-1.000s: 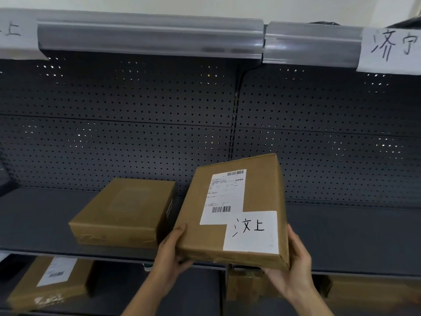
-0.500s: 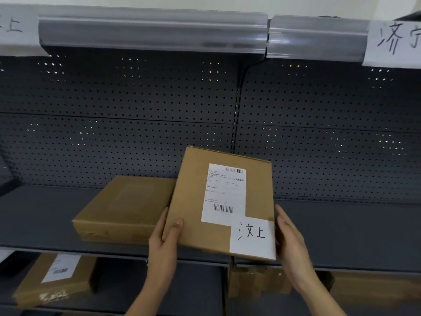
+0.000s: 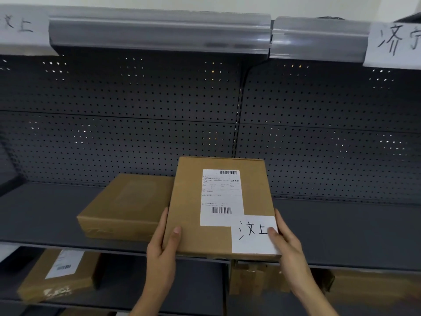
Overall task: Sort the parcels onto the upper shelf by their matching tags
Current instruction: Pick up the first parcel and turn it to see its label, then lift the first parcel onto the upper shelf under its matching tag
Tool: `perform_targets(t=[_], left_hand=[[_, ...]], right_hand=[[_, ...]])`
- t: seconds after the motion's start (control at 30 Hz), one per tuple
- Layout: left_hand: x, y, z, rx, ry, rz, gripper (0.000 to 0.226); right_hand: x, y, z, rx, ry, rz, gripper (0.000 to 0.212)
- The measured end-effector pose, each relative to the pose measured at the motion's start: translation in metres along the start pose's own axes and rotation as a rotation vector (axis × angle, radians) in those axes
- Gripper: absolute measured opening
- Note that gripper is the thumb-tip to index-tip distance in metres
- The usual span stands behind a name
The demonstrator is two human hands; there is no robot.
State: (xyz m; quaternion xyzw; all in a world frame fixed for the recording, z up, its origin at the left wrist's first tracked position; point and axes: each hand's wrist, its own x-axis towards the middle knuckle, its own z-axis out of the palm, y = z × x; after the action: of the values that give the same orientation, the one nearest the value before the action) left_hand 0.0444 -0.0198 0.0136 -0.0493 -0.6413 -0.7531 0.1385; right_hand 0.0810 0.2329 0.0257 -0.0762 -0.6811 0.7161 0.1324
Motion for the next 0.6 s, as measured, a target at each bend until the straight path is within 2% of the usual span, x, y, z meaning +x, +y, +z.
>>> perform_targets(t=[0.17,0.37,0.6], left_hand=[[-0.002,0.007,-0.004,-0.02,0.005,0.037,0.051],[-0.006,0.028,-0.017,-0.04,0.032,0.168,0.055],[-0.021,0.066,-0.055,-0.068,0.142,0.333,0.052]], right_hand=[[-0.007,-0.011,0.004,-0.021,-0.018,-0.103,0.055],[-0.028,-0.038,0.018,0.004,-0.014,-0.242,0.056],[-0.065,-0.062,0.059,-0.019,-0.052,-0.433,0.059]])
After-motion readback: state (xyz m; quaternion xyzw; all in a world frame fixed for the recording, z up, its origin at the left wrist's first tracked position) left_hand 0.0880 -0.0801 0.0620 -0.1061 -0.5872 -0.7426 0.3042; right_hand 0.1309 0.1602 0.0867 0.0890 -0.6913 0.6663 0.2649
